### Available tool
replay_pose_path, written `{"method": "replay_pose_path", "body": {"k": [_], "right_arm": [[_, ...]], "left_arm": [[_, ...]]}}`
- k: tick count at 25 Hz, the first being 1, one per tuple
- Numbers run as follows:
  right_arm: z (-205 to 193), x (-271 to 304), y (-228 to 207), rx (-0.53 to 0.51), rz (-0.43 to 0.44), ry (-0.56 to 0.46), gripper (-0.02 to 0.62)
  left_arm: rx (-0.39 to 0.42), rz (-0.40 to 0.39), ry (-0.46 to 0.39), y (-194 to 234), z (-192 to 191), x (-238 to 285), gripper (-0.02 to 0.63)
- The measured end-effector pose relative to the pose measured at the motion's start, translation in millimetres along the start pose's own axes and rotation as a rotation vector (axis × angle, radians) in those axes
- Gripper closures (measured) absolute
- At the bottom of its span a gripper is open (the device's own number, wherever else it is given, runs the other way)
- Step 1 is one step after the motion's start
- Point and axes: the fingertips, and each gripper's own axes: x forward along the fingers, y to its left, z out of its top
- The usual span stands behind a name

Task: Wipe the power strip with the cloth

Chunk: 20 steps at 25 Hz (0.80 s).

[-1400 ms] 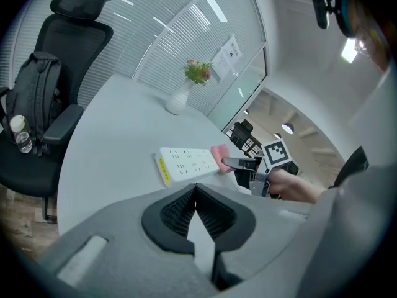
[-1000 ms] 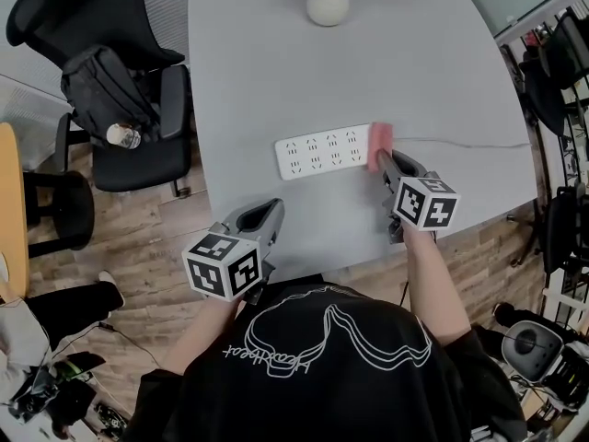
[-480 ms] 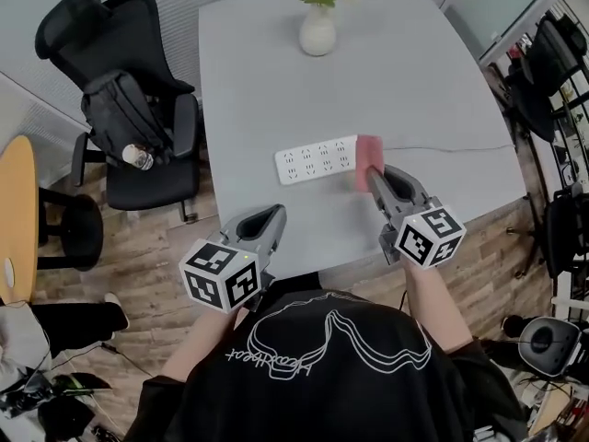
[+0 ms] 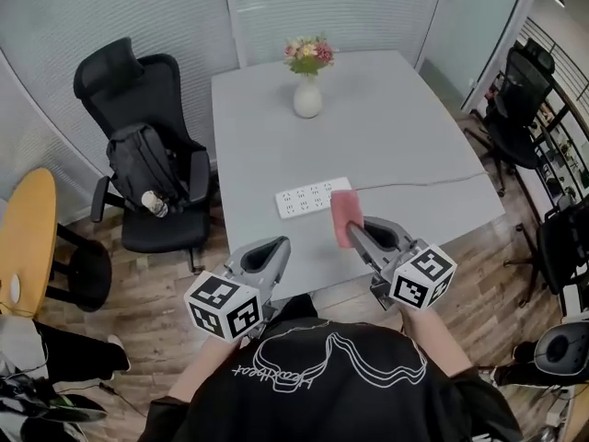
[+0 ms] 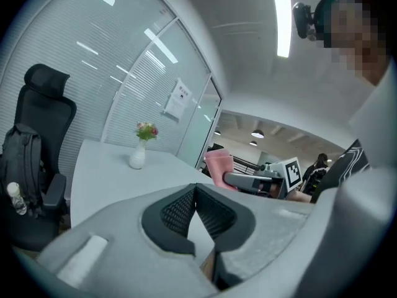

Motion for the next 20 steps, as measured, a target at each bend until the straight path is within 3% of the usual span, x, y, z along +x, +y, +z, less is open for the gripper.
{"method": "replay_pose_path", "body": {"k": [8, 20], "right_arm": [[9, -30, 38, -0.005, 0.053, -0.035, 0.558], [17, -39, 50, 0.011, 0.075, -0.055, 0.561]], "left_arm": [[0.059, -0.042, -0.069, -40, 19, -22, 0.594], [0.102, -0.054, -0.069, -54, 26, -25, 0.594]]}}
